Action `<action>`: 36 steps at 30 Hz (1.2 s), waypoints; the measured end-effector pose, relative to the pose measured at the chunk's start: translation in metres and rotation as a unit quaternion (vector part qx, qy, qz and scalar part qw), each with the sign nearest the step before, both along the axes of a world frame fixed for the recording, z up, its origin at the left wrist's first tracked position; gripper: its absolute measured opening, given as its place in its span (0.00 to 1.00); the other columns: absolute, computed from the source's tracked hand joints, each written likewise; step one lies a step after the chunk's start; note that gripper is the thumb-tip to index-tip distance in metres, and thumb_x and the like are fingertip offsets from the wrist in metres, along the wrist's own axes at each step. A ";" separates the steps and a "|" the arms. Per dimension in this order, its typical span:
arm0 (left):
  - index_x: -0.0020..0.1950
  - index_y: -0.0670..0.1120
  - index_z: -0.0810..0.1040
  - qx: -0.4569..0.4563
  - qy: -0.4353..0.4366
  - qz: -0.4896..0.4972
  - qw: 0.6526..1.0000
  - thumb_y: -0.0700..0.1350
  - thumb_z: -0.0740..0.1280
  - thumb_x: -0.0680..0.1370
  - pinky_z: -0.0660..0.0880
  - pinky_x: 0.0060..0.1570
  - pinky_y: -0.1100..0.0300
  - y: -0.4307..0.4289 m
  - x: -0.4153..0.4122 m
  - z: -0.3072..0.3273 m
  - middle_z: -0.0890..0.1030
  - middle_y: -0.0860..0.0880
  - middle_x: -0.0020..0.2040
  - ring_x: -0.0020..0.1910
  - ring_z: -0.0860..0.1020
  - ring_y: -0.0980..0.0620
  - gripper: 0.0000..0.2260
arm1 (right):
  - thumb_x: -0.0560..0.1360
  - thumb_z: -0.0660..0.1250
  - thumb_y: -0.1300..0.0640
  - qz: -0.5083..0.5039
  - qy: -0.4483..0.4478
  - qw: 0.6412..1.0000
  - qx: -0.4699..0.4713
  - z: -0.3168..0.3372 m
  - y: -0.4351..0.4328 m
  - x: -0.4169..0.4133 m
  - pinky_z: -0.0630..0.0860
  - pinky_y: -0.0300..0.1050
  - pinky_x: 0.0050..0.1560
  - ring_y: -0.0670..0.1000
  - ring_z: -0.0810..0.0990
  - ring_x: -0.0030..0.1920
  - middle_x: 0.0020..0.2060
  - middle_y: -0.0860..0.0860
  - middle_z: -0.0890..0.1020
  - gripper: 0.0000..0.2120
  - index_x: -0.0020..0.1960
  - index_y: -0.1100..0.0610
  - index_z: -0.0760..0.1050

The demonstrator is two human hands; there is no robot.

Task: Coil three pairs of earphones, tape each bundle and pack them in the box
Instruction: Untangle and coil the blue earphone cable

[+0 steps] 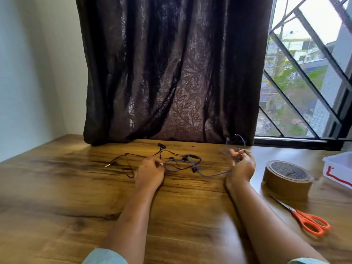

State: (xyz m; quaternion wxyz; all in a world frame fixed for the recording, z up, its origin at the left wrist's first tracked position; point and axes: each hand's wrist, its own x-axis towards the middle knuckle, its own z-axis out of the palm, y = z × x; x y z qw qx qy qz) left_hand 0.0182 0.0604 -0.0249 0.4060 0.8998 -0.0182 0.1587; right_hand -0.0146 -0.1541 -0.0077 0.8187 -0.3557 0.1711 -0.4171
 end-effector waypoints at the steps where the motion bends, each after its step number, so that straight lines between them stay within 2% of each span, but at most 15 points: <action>1: 0.50 0.55 0.76 0.038 0.005 -0.038 0.999 0.47 0.63 0.78 0.74 0.58 0.48 -0.002 -0.003 0.001 0.78 0.51 0.56 0.52 0.77 0.51 0.04 | 0.79 0.50 0.66 0.053 -0.046 0.996 0.047 0.001 0.001 -0.001 0.77 0.39 0.42 0.48 0.80 0.31 0.28 0.51 0.73 0.15 0.38 0.56 0.67; 4: 0.60 0.57 0.73 0.167 -0.001 -0.125 0.978 0.55 0.62 0.78 0.72 0.59 0.51 -0.008 -0.006 -0.001 0.78 0.53 0.60 0.58 0.76 0.50 0.11 | 0.79 0.53 0.59 0.179 -0.080 0.976 0.095 0.003 0.006 -0.007 0.79 0.48 0.40 0.48 0.69 0.20 0.24 0.50 0.69 0.15 0.34 0.56 0.65; 7: 0.64 0.58 0.70 0.233 -0.012 -0.139 0.962 0.58 0.61 0.78 0.68 0.62 0.51 -0.011 -0.009 -0.001 0.73 0.54 0.65 0.64 0.72 0.49 0.15 | 0.80 0.58 0.46 0.214 -0.004 0.977 -0.010 -0.001 0.012 -0.005 0.71 0.36 0.24 0.44 0.62 0.18 0.24 0.48 0.67 0.19 0.33 0.55 0.68; 9: 0.55 0.55 0.74 0.201 -0.051 -0.127 0.970 0.55 0.62 0.78 0.72 0.55 0.54 -0.010 -0.008 -0.002 0.76 0.53 0.58 0.59 0.75 0.50 0.08 | 0.78 0.62 0.45 0.147 0.097 0.961 -0.212 -0.005 0.017 -0.002 0.65 0.36 0.23 0.43 0.66 0.22 0.26 0.48 0.70 0.20 0.35 0.58 0.73; 11: 0.51 0.52 0.75 0.158 -0.077 -0.104 0.979 0.50 0.62 0.79 0.74 0.50 0.54 -0.010 -0.004 -0.004 0.78 0.52 0.53 0.53 0.76 0.49 0.05 | 0.78 0.64 0.48 0.053 0.175 0.900 -0.395 -0.008 0.020 -0.003 0.67 0.34 0.31 0.44 0.73 0.32 0.31 0.49 0.76 0.17 0.39 0.60 0.77; 13: 0.50 0.50 0.74 0.103 -0.081 -0.083 0.988 0.48 0.59 0.80 0.75 0.49 0.52 -0.010 0.000 -0.005 0.79 0.51 0.49 0.50 0.77 0.49 0.05 | 0.78 0.64 0.48 0.006 0.228 0.849 -0.476 -0.008 0.021 -0.007 0.69 0.36 0.41 0.51 0.79 0.46 0.41 0.51 0.82 0.10 0.51 0.54 0.78; 16: 0.44 0.49 0.75 -0.132 -0.061 -0.062 0.987 0.48 0.55 0.82 0.73 0.50 0.55 -0.013 -0.001 0.000 0.80 0.51 0.45 0.45 0.76 0.54 0.12 | 0.79 0.57 0.41 0.017 0.317 0.746 -0.585 -0.007 0.026 -0.012 0.70 0.46 0.49 0.56 0.78 0.58 0.57 0.51 0.80 0.21 0.71 0.43 0.65; 21: 0.48 0.51 0.75 -0.583 0.062 -0.134 0.799 0.48 0.53 0.82 0.72 0.53 0.52 -0.007 -0.004 0.017 0.81 0.47 0.52 0.51 0.79 0.46 0.12 | 0.67 0.56 0.24 0.066 0.342 0.506 -0.789 -0.009 0.057 -0.014 0.74 0.46 0.47 0.54 0.77 0.56 0.56 0.46 0.78 0.31 0.62 0.40 0.74; 25: 0.45 0.47 0.73 -0.743 0.053 -0.154 0.649 0.53 0.49 0.82 0.75 0.51 0.49 0.006 -0.002 0.024 0.81 0.46 0.34 0.39 0.81 0.46 0.17 | 0.79 0.58 0.46 0.041 0.352 0.536 -0.766 -0.012 0.055 -0.011 0.70 0.44 0.40 0.55 0.80 0.51 0.54 0.49 0.80 0.10 0.55 0.47 0.75; 28: 0.36 0.47 0.69 -0.790 0.069 -0.086 0.604 0.55 0.48 0.82 0.70 0.27 0.64 0.017 0.001 0.025 0.65 0.52 0.21 0.20 0.66 0.54 0.21 | 0.80 0.55 0.54 0.002 0.414 0.549 -0.727 -0.015 0.046 -0.008 0.68 0.44 0.41 0.58 0.78 0.55 0.56 0.53 0.78 0.11 0.58 0.55 0.73; 29: 0.34 0.49 0.67 -0.771 0.080 -0.066 0.628 0.55 0.48 0.82 0.64 0.22 0.68 0.019 0.001 0.024 0.63 0.53 0.21 0.20 0.62 0.55 0.21 | 0.80 0.54 0.55 -0.008 0.428 0.569 -0.702 -0.015 0.044 -0.007 0.68 0.45 0.42 0.58 0.78 0.56 0.57 0.54 0.77 0.12 0.59 0.57 0.72; 30: 0.33 0.50 0.68 -0.715 0.082 -0.042 0.693 0.54 0.49 0.82 0.62 0.22 0.68 0.020 0.001 0.024 0.64 0.54 0.22 0.22 0.62 0.55 0.20 | 0.80 0.54 0.55 -0.014 0.438 0.593 -0.676 -0.014 0.042 -0.007 0.69 0.46 0.45 0.59 0.77 0.58 0.58 0.54 0.76 0.12 0.59 0.58 0.72; 33: 0.46 0.51 0.73 -0.276 0.016 0.045 0.960 0.48 0.56 0.82 0.66 0.37 0.59 0.014 -0.004 0.015 0.71 0.53 0.37 0.38 0.69 0.53 0.09 | 0.79 0.55 0.52 -0.031 0.457 0.631 -0.626 -0.010 0.034 -0.007 0.72 0.48 0.53 0.59 0.75 0.60 0.59 0.54 0.75 0.14 0.59 0.58 0.71; 34: 0.51 0.49 0.75 -0.110 -0.024 0.056 0.992 0.47 0.58 0.81 0.67 0.40 0.58 0.011 -0.006 0.012 0.73 0.52 0.41 0.42 0.71 0.52 0.06 | 0.78 0.57 0.53 -0.041 0.458 0.632 -0.624 -0.010 0.033 -0.007 0.72 0.49 0.54 0.58 0.73 0.61 0.59 0.54 0.75 0.13 0.59 0.58 0.71; 36: 0.55 0.48 0.76 0.066 -0.076 0.063 0.993 0.45 0.61 0.79 0.71 0.42 0.56 0.007 -0.011 0.012 0.76 0.51 0.46 0.46 0.73 0.51 0.07 | 0.77 0.60 0.55 -0.055 0.453 0.618 -0.640 -0.011 0.032 -0.007 0.73 0.50 0.54 0.58 0.71 0.61 0.58 0.54 0.72 0.12 0.58 0.57 0.72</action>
